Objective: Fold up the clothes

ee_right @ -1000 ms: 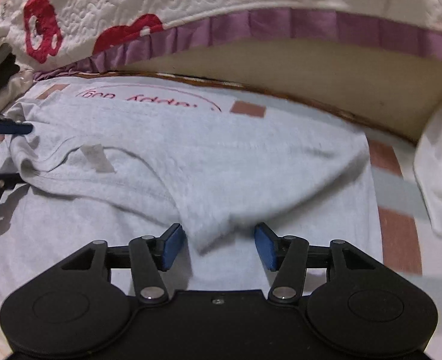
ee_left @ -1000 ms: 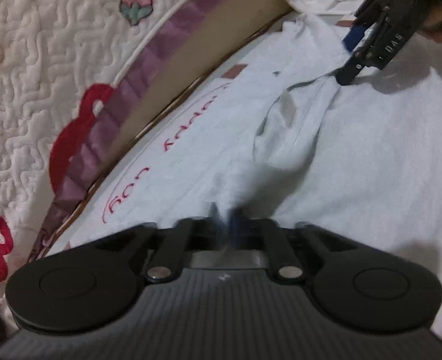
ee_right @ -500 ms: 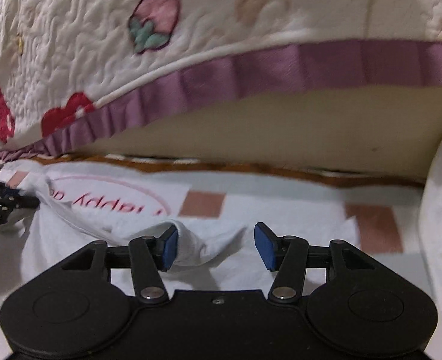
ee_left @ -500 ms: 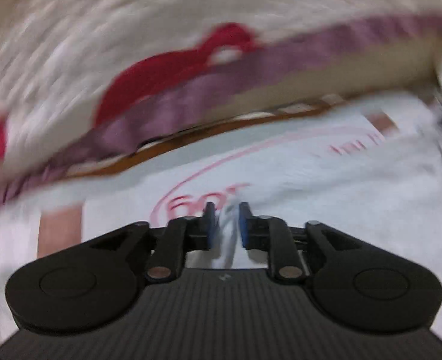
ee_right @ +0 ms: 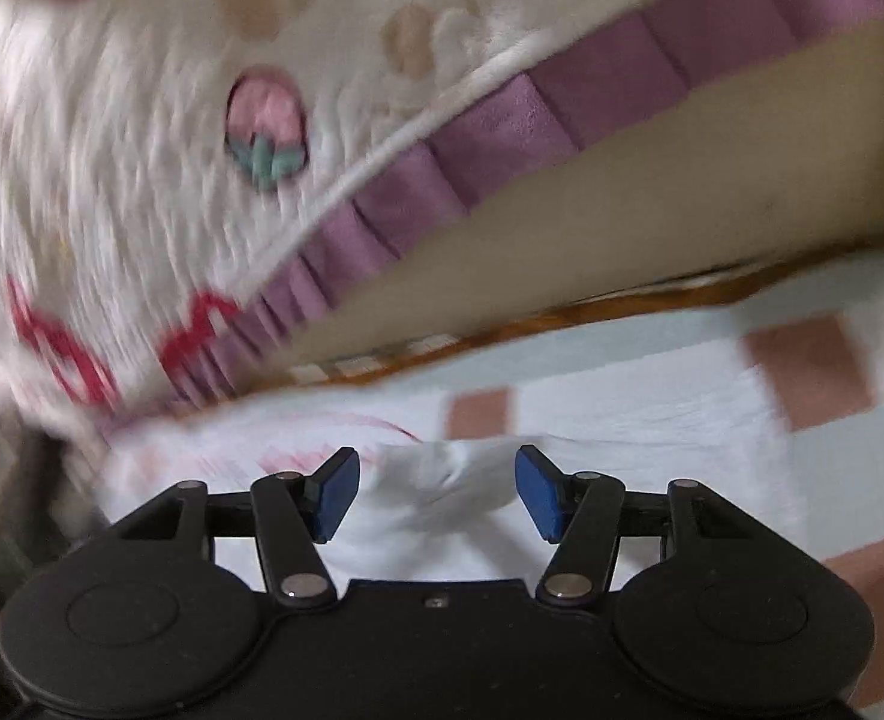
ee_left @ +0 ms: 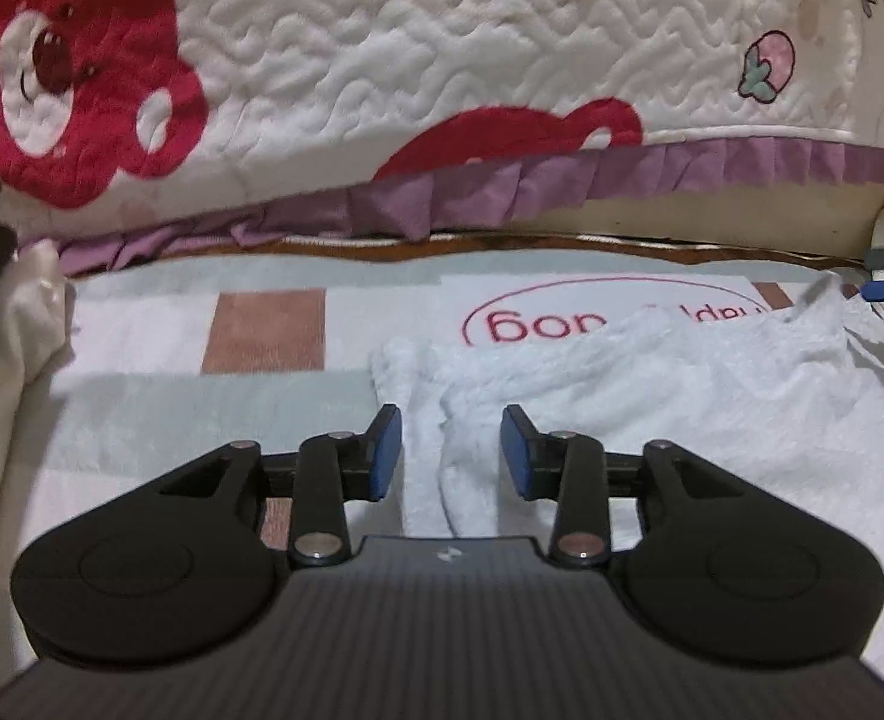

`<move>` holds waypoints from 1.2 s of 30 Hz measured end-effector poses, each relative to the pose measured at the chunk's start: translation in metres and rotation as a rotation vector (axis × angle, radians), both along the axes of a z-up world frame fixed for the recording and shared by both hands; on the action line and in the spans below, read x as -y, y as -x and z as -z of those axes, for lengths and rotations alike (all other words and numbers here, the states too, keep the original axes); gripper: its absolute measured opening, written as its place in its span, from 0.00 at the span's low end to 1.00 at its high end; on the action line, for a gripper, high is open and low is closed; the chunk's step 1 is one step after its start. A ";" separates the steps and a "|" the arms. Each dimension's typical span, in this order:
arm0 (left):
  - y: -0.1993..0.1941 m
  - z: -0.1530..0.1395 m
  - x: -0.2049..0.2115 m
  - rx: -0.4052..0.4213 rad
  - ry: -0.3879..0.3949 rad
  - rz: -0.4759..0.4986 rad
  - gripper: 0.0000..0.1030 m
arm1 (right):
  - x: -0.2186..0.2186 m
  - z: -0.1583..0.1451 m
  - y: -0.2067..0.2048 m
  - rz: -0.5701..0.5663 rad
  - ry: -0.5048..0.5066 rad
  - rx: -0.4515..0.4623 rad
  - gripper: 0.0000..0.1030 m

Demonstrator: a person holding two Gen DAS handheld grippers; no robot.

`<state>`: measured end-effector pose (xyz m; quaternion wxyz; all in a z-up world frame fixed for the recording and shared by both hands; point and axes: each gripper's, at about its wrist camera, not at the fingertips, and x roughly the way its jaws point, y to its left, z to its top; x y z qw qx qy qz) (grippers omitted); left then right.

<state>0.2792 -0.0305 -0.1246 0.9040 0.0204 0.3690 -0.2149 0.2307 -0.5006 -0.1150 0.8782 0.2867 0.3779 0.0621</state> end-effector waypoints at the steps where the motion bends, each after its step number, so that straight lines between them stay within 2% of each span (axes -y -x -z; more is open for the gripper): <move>1: -0.002 0.003 0.001 0.001 0.001 0.005 0.41 | -0.002 0.003 -0.009 0.026 -0.053 -0.032 0.62; 2: -0.002 0.005 0.001 -0.001 0.010 0.008 0.41 | -0.006 0.003 -0.014 0.038 -0.046 -0.052 0.62; 4: -0.003 0.008 0.003 -0.006 0.028 0.014 0.41 | -0.023 0.000 -0.020 0.034 0.082 -0.064 0.62; 7: -0.004 0.008 0.005 0.003 0.082 0.032 0.43 | -0.029 -0.016 -0.005 0.037 0.241 0.054 0.61; 8: -0.004 0.007 0.006 0.006 0.101 0.038 0.43 | -0.023 -0.019 0.002 0.056 0.276 0.071 0.61; 10: -0.006 0.009 0.011 0.021 0.085 0.055 0.44 | -0.009 -0.020 0.014 0.091 0.357 0.079 0.61; 11: -0.007 0.010 0.013 0.029 0.076 0.064 0.44 | -0.002 -0.018 0.019 0.088 0.411 0.067 0.51; 12: -0.007 0.011 0.016 0.036 0.067 0.072 0.42 | 0.003 -0.016 0.023 0.071 0.464 0.044 0.29; 13: -0.008 0.011 0.019 0.044 0.059 0.081 0.40 | 0.008 -0.012 0.026 0.047 0.510 0.016 0.17; 14: -0.008 0.013 0.022 0.047 0.038 0.089 0.26 | 0.013 -0.008 0.030 0.029 0.538 -0.011 0.07; 15: -0.007 0.014 0.028 0.048 -0.004 0.105 0.13 | 0.018 -0.007 0.035 0.019 0.544 -0.023 0.07; 17: -0.004 0.016 0.038 0.079 -0.096 0.121 0.14 | 0.023 -0.006 0.043 0.032 0.552 -0.024 0.07; 18: -0.002 0.016 0.044 0.094 -0.143 0.129 0.14 | 0.026 -0.005 0.045 0.046 0.553 -0.026 0.12; 19: 0.000 0.014 0.044 0.108 -0.134 0.138 0.15 | 0.029 -0.004 0.046 0.062 0.550 -0.029 0.12; 22: -0.004 0.012 0.040 0.076 -0.074 0.133 0.19 | 0.035 -0.002 0.044 0.058 0.525 -0.021 0.14; 24: -0.008 0.013 0.035 0.062 -0.037 0.124 0.31 | 0.033 0.000 0.037 0.019 0.504 -0.019 0.14; 25: -0.010 0.015 0.033 0.053 -0.027 0.124 0.33 | 0.031 0.002 0.034 0.001 0.507 -0.025 0.16; 29: -0.016 0.025 0.031 0.000 0.013 0.157 0.43 | 0.026 0.009 0.025 -0.018 0.539 -0.050 0.42; 31: -0.014 0.025 0.031 0.001 0.021 0.164 0.41 | 0.026 0.013 0.021 -0.011 0.550 -0.066 0.47; 32: -0.011 0.022 0.031 0.018 0.018 0.159 0.38 | 0.027 0.017 0.019 -0.007 0.544 -0.075 0.47; 33: -0.008 0.019 0.031 0.034 0.014 0.154 0.22 | 0.029 0.021 0.017 -0.006 0.534 -0.083 0.47; 34: -0.005 0.016 0.032 0.051 0.011 0.149 0.14 | 0.029 0.024 0.016 -0.014 0.520 -0.081 0.47; 35: -0.002 0.014 0.032 0.067 0.008 0.145 0.08 | 0.028 0.026 0.017 -0.029 0.503 -0.069 0.36; 36: 0.001 0.011 0.032 0.084 0.005 0.140 0.07 | 0.025 0.026 0.018 -0.038 0.511 -0.048 0.12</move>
